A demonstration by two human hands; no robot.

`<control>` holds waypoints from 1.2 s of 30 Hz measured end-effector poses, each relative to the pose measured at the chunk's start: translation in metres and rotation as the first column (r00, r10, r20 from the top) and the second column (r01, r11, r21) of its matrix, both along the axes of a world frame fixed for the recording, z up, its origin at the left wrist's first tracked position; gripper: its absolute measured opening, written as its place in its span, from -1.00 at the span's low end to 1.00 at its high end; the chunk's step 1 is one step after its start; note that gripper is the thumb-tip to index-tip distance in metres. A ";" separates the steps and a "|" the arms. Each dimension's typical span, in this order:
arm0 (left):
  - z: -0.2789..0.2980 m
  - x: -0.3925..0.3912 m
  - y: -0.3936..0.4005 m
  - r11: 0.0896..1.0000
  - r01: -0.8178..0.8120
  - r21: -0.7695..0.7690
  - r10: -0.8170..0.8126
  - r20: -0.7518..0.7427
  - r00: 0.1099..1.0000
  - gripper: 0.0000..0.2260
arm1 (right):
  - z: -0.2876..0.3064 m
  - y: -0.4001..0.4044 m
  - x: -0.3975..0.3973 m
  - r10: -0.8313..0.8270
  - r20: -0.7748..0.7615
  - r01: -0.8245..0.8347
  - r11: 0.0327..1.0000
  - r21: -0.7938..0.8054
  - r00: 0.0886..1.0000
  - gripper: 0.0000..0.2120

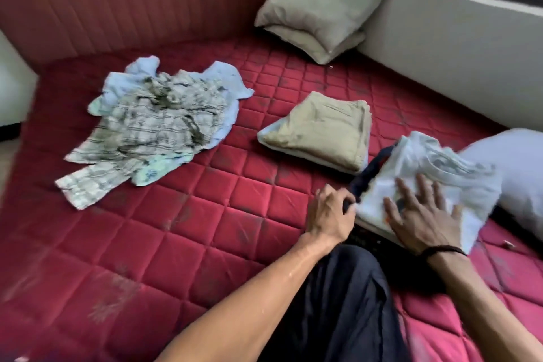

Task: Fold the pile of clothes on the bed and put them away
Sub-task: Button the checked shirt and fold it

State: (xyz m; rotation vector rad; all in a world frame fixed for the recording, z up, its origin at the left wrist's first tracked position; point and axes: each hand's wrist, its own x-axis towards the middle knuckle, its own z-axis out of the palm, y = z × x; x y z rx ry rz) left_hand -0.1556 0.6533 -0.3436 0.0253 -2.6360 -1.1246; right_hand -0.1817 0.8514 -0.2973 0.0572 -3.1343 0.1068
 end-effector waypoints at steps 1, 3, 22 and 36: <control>-0.007 0.008 -0.024 1.000 0.007 -0.029 -0.005 0.045 0.999 -0.85 | 0.002 -0.001 0.001 -0.015 -0.002 0.015 1.000 0.015 1.000 -0.35; -0.025 0.032 -0.088 0.994 -0.029 -0.109 0.043 0.124 0.991 -0.85 | -0.001 -0.015 0.004 -0.023 -0.058 0.028 0.996 0.086 0.998 -0.36; -0.042 0.194 -0.453 0.754 -0.657 -0.006 0.636 0.258 0.727 -0.83 | -0.005 -0.514 0.025 0.715 0.130 -0.622 0.671 -0.403 0.687 -0.40; -0.019 0.167 -0.476 0.536 -0.704 0.466 0.808 -0.041 0.588 -0.85 | -0.022 -0.589 0.012 0.812 0.163 -0.757 0.583 -0.296 0.561 -0.74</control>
